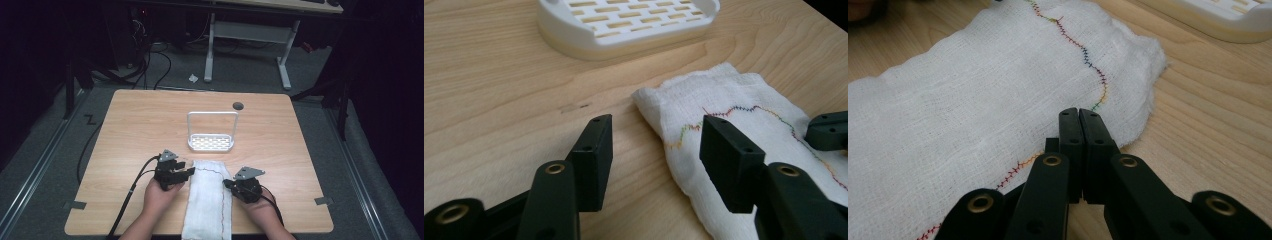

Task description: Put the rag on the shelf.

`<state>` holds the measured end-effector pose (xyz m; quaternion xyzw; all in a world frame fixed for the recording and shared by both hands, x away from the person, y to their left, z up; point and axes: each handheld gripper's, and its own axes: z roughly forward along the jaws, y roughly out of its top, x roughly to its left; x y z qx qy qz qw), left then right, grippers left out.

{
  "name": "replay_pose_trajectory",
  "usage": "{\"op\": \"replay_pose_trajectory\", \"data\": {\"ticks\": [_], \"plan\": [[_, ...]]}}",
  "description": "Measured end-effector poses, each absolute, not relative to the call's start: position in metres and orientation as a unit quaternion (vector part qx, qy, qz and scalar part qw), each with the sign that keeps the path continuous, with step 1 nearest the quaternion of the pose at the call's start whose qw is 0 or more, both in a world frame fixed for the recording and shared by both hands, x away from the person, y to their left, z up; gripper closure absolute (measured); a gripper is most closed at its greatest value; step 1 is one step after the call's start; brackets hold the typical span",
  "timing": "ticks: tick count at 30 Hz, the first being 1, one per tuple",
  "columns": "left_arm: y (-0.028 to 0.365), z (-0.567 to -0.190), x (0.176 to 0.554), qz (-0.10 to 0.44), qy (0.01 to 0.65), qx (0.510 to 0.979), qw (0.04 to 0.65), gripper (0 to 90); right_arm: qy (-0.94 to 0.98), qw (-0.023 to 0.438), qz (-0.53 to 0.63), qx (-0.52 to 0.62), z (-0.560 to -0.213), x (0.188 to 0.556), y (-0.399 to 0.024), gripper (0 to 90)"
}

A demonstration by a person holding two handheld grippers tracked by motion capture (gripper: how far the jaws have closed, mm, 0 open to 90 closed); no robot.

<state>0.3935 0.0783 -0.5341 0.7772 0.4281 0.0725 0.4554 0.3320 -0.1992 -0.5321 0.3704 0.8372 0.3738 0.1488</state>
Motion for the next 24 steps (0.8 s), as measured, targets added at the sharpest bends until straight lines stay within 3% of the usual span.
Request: {"op": "replay_pose_trajectory", "data": {"ticks": [3, 7, 13, 14, 24], "plan": [[0.071, -0.537, 0.399, 0.076, 0.431, 0.78, 0.446, 46.7, 0.837, 0.15, 0.374, 0.37, -0.532, 0.332, -0.199, 89.3], [0.068, -0.539, 0.403, 0.064, 0.441, 0.774, 0.45, 52.1, 0.838, 0.15, 0.374, 0.369, -0.532, 0.332, -0.199, 89.1], [0.066, -0.541, 0.403, 0.042, 0.434, 0.778, 0.452, 76.0, 0.836, 0.147, 0.376, 0.371, -0.532, 0.332, -0.2, 87.7], [0.065, -0.542, 0.403, 0.04, 0.434, 0.778, 0.453, 81.5, 0.833, 0.137, 0.379, 0.379, -0.531, 0.334, -0.199, 83.7], [0.066, -0.542, 0.404, 0.038, 0.435, 0.777, 0.453, 84.1, 0.81, 0.171, 0.383, 0.409, -0.508, 0.356, -0.196, 71.3]]}}
